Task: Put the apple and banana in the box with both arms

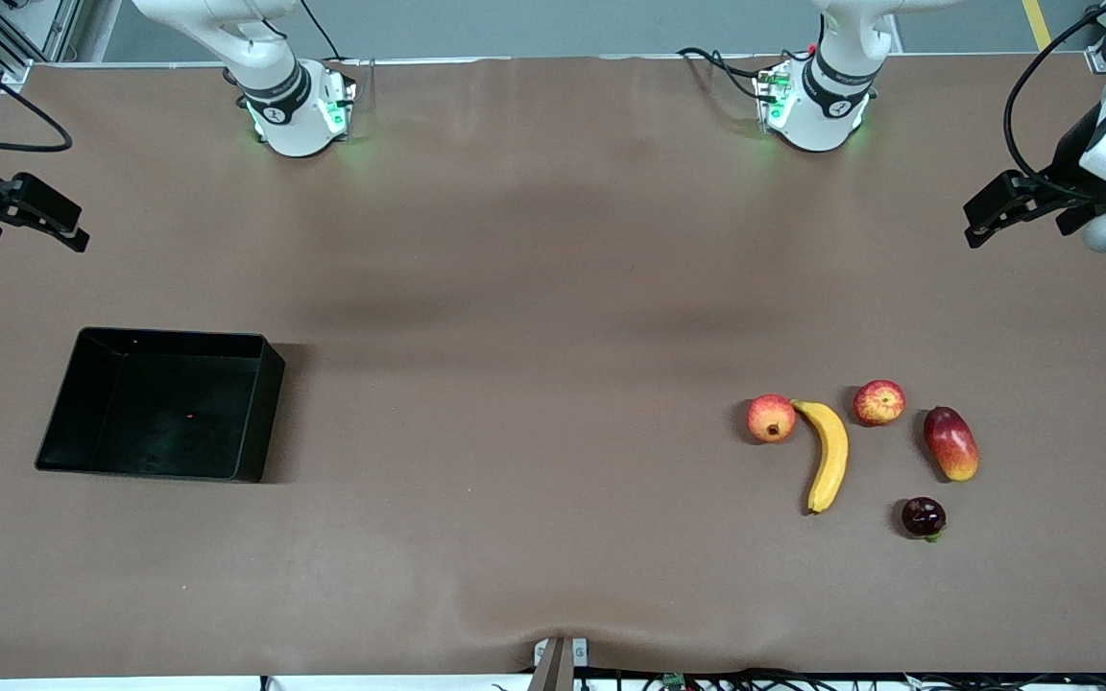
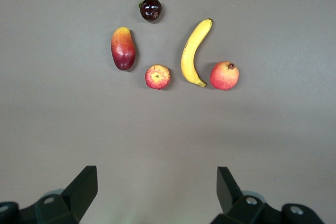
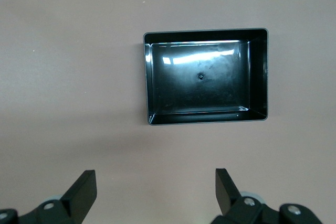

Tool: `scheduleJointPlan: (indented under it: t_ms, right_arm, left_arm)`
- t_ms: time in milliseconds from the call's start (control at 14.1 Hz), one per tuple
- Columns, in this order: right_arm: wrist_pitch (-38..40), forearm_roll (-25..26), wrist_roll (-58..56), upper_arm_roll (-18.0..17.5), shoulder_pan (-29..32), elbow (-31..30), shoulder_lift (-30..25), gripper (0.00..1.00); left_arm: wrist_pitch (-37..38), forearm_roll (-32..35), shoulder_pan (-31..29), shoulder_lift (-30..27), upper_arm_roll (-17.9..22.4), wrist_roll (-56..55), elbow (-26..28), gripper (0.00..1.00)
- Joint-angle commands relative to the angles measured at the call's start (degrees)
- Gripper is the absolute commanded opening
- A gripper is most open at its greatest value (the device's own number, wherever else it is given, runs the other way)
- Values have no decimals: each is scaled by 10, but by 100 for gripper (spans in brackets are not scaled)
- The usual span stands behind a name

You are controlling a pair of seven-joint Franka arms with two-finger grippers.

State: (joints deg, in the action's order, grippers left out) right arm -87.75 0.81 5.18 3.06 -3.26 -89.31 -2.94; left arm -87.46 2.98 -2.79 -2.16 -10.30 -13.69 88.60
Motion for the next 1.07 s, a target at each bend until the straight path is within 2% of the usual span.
scheduleJointPlan:
  t_ms: [0, 427, 782, 996]
  right_arm:
    - [8, 7, 6, 0, 4, 12, 5, 100]
    - [-5, 5, -9, 0, 32, -8, 25, 100]
    - [-27, 8, -11, 0, 35, -9, 62, 100]
    - [-32, 7, -11, 0, 76, -16, 98, 100]
  left_arm:
    - [5, -4, -4, 5, -2, 4, -11, 100]
    - [4, -3, -5, 29, -2, 6, -10, 100]
    - [-53, -2, -4, 110, -1, 6, -7, 100]
    - [-108, 30, -3, 175, -1, 5, -1, 100]
